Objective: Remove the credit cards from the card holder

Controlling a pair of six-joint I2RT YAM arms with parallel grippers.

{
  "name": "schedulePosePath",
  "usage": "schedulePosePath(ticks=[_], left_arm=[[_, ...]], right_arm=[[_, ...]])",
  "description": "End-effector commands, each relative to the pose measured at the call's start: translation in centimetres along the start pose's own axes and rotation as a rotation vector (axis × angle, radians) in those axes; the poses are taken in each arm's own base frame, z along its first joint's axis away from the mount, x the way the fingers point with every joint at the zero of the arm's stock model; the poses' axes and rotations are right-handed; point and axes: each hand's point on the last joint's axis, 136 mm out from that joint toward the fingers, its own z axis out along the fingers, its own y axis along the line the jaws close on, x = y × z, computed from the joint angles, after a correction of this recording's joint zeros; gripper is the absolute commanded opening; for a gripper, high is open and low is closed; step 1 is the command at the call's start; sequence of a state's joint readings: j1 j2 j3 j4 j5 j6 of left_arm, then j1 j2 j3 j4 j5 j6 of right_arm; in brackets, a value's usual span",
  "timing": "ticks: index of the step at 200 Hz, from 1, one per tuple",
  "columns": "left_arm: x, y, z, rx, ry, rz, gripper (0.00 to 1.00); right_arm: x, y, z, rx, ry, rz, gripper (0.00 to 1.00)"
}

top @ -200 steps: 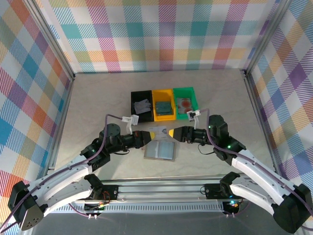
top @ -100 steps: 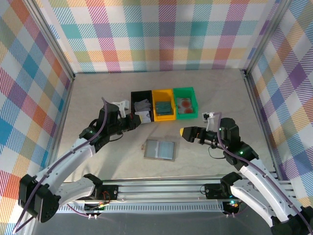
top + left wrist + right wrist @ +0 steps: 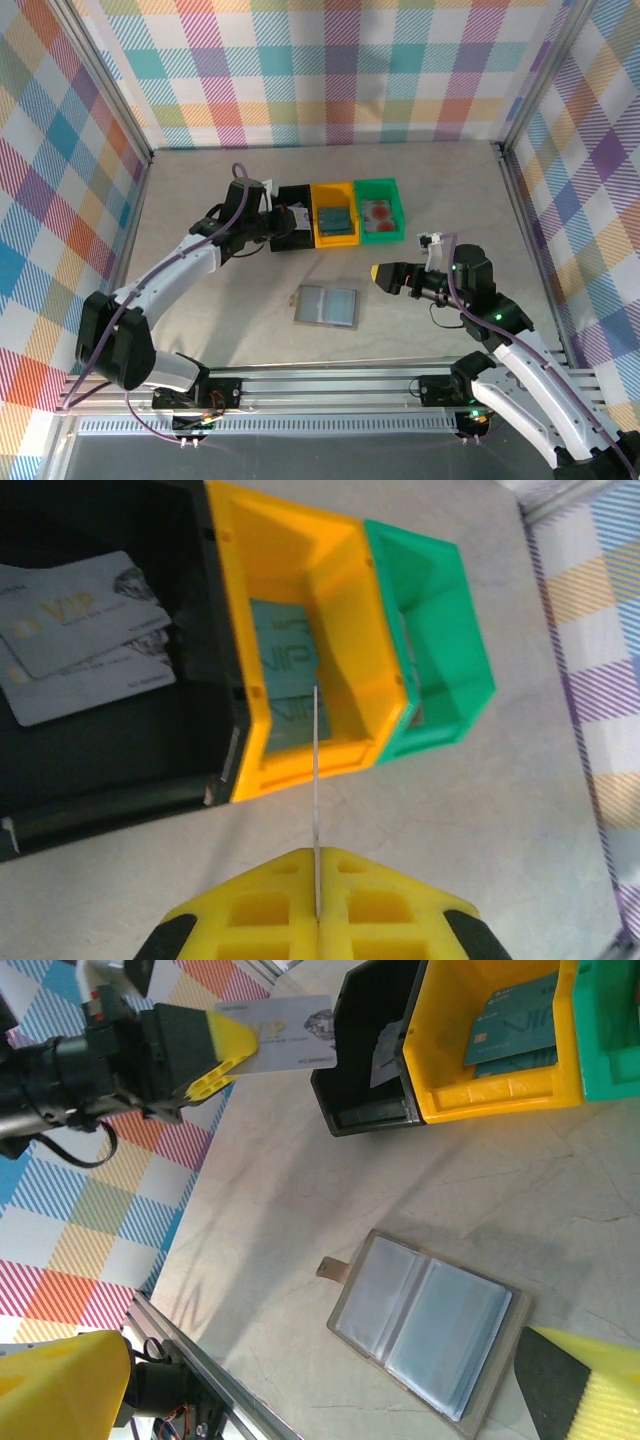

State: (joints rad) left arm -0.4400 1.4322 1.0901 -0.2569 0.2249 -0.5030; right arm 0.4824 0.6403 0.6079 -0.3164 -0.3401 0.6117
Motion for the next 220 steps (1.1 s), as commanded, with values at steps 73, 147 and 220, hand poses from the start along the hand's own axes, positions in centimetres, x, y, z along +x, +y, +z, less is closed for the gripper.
schedulePosePath(ticks=[73,147,220], left_arm=[[-4.2,6.0,3.9,-0.256,-0.15,-0.18,0.0],[-4.9,6.3,9.1,-0.214,-0.127,-0.261,0.0],[-5.8,7.6,12.5,-0.187,-0.122,-0.31,0.0]], right_arm=[[0.2,-0.1,0.2,-0.009,0.01,-0.015,0.99],[0.5,0.0,0.7,-0.034,0.03,-0.002,0.99],[0.8,0.1,0.9,-0.05,0.039,-0.013,0.99]])
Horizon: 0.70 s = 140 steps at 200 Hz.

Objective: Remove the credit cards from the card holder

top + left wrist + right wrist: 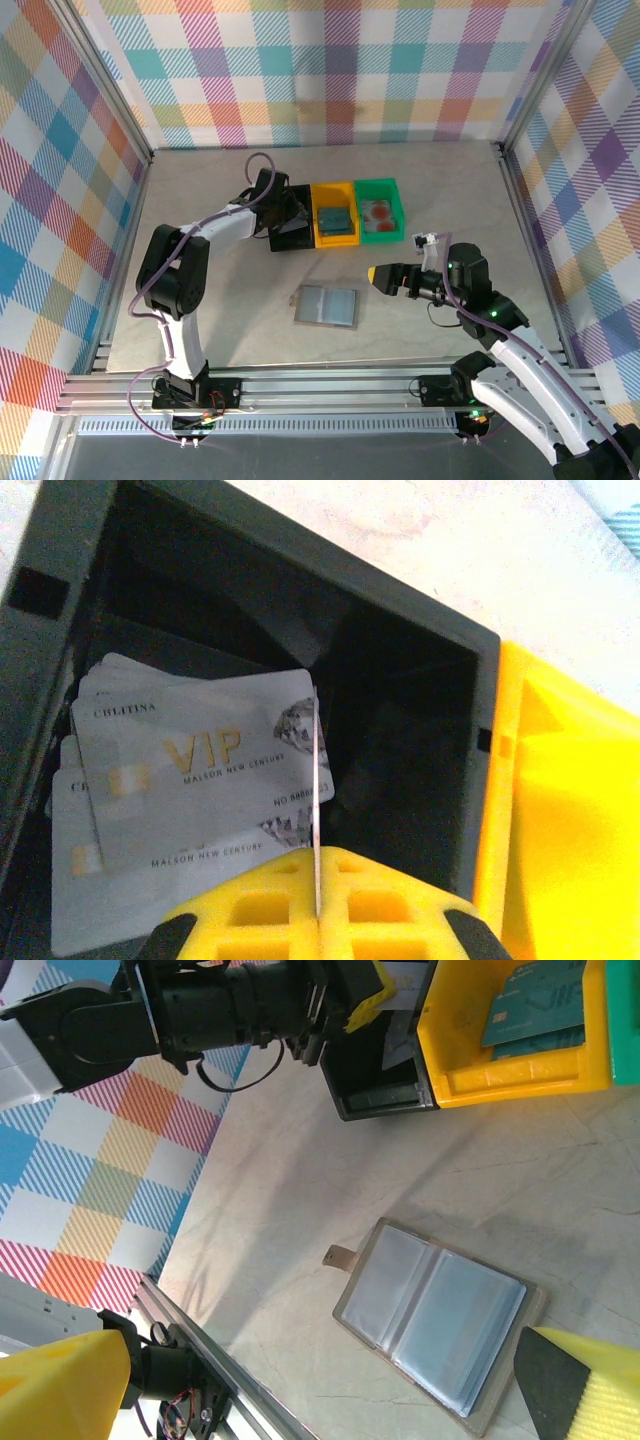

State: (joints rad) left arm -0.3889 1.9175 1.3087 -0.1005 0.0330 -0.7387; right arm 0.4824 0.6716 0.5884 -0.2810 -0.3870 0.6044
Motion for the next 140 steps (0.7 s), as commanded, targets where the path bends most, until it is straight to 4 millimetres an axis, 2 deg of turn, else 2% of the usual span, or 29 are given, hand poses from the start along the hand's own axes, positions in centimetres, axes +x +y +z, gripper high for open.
schedulePosePath(ticks=[1,74,106,140], left_arm=[[-1.8,-1.3,0.3,0.057,-0.032,-0.035,0.0],[-0.9,-0.6,1.9,0.075,0.006,-0.065,0.0],[-0.7,-0.1,1.6,0.067,0.006,-0.066,0.0],[-1.2,0.1,1.0,0.066,0.004,-0.065,0.12]], right_arm=[[0.1,0.1,0.1,-0.02,0.0,-0.012,0.99],[0.2,0.2,0.2,-0.034,0.005,-0.014,0.99],[0.4,0.2,0.1,-0.036,0.007,-0.011,0.99],[0.4,0.2,0.0,-0.036,0.005,-0.009,0.99]])
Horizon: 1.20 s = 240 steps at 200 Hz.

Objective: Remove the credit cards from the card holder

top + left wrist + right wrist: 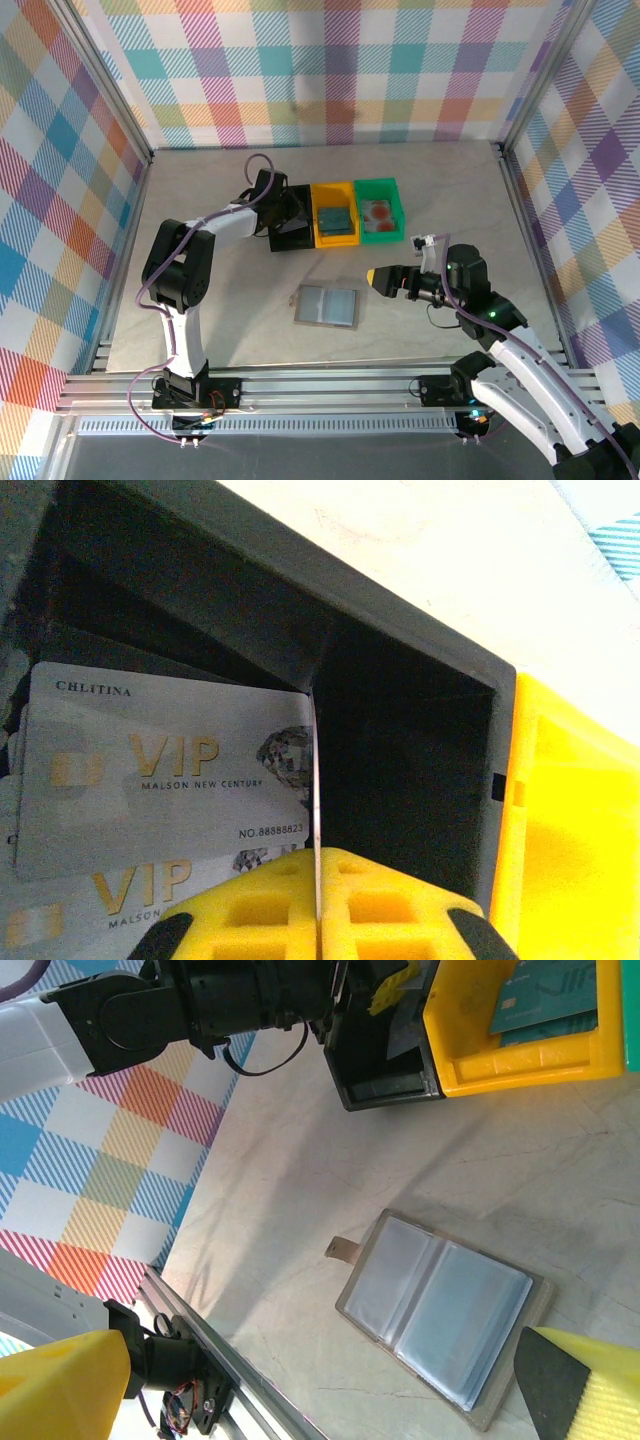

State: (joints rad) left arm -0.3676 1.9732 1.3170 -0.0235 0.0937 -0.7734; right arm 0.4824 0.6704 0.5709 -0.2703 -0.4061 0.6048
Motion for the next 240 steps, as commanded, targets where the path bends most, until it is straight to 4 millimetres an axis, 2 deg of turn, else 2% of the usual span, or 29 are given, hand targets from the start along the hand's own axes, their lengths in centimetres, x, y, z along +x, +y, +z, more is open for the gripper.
schedulePosePath(ticks=[1,28,55,94,145,183,200,224,240], left_arm=[[-0.9,0.2,-0.8,0.012,-0.012,-0.016,0.13],[-1.3,0.2,-1.4,0.008,-0.018,-0.005,0.23],[-1.7,0.6,-1.9,-0.004,-0.02,0.0,0.25],[-2.6,0.1,-3.1,-0.006,-0.033,0.021,0.44],[-3.8,-1.2,-4.9,-0.001,-0.058,0.053,0.51],[-5.4,-2.9,-7.6,0.001,-0.103,0.095,0.55],[-6.1,-4.1,-9.6,0.016,-0.121,0.111,0.56],[-4.1,-3.9,-12.4,-0.007,-0.084,0.133,0.57],[-1.7,-3.8,-14.1,-0.003,-0.053,0.16,0.58]], right_arm=[[-0.2,0.3,-0.1,-0.023,-0.01,-0.012,0.99],[-0.2,0.5,-0.1,-0.027,-0.007,-0.009,0.99],[-0.2,0.5,-0.2,-0.027,-0.006,-0.009,0.99],[-0.2,0.5,-0.2,-0.023,-0.006,-0.002,0.99],[-0.2,0.5,-0.3,-0.02,0.0,0.006,0.99],[-0.2,0.5,-0.5,-0.008,-0.001,0.008,0.99],[0.0,-0.1,-0.4,0.02,0.01,0.022,0.99],[0.7,-1.1,0.3,0.057,0.061,0.069,1.0],[1.5,-2.1,1.0,0.084,0.104,0.109,0.97]])
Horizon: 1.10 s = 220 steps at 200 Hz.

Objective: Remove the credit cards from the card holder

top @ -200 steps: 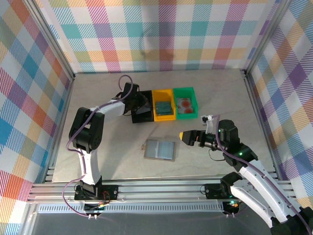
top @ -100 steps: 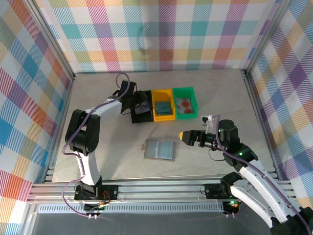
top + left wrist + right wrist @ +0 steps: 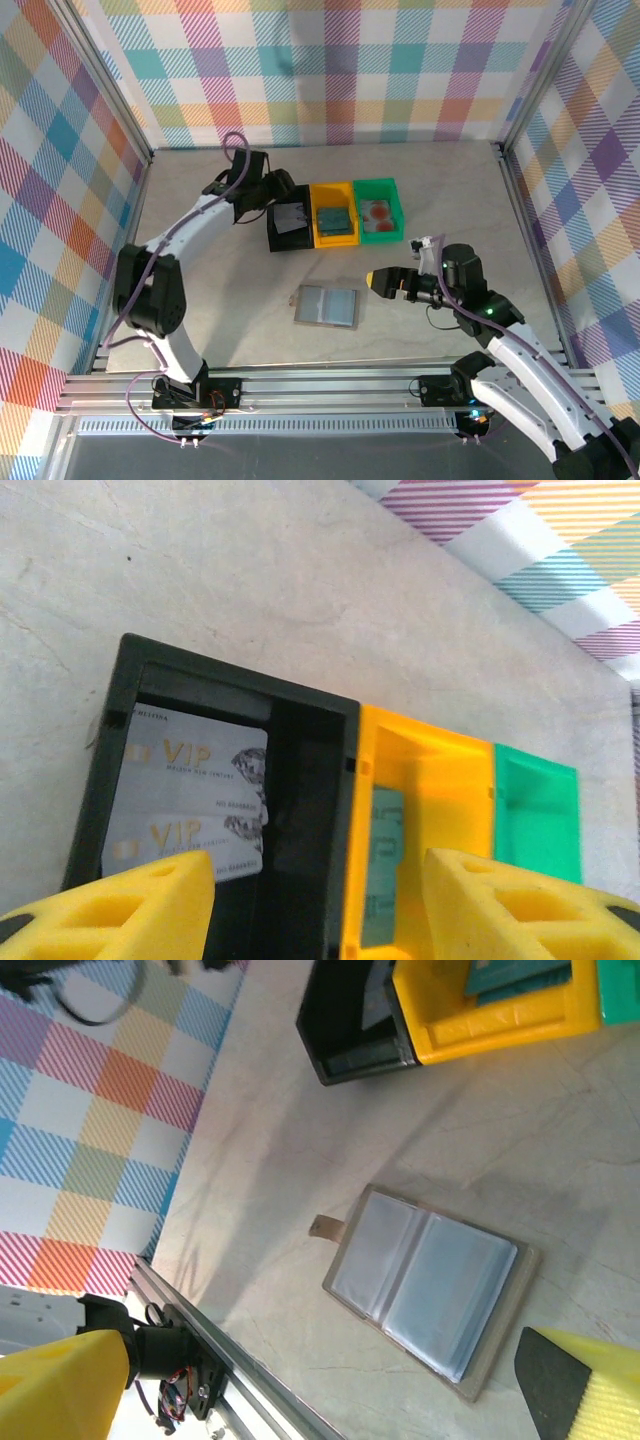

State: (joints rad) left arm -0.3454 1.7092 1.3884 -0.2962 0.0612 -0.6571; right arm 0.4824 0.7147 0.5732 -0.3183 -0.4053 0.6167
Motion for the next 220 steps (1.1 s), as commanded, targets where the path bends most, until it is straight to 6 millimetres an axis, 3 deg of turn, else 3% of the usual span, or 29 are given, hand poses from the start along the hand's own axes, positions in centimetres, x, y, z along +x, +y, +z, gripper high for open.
schedulePosePath(ticks=[1,32,77,83,130,163,220], left_arm=[[2.2,-0.1,-4.1,-0.015,0.03,0.056,0.58],[8.3,0.6,-7.1,-0.039,0.091,0.127,0.58],[15.3,3.3,-10.3,-0.065,0.153,0.14,0.57],[16.1,3.7,-10.5,-0.08,0.163,0.15,0.57],[22.5,6.4,-10.8,-0.153,0.26,0.161,0.56],[25.1,7.5,-10.4,-0.161,0.297,0.16,0.56],[27.7,8.5,-9.1,-0.169,0.357,0.17,0.56]], right_arm=[[0.3,-0.8,0.5,0.038,0.044,0.056,0.97],[2.0,-2.2,2.6,0.04,0.147,0.155,0.84],[3.6,-4.4,5.1,0.093,0.218,0.298,0.39],[3.9,-4.7,5.5,0.102,0.225,0.309,0.36],[6.2,-5.8,7.9,0.218,0.271,0.358,0.32],[7.5,-6.5,9.3,0.286,0.307,0.37,0.28],[7.4,-6.3,10.8,0.309,0.325,0.331,0.27]])
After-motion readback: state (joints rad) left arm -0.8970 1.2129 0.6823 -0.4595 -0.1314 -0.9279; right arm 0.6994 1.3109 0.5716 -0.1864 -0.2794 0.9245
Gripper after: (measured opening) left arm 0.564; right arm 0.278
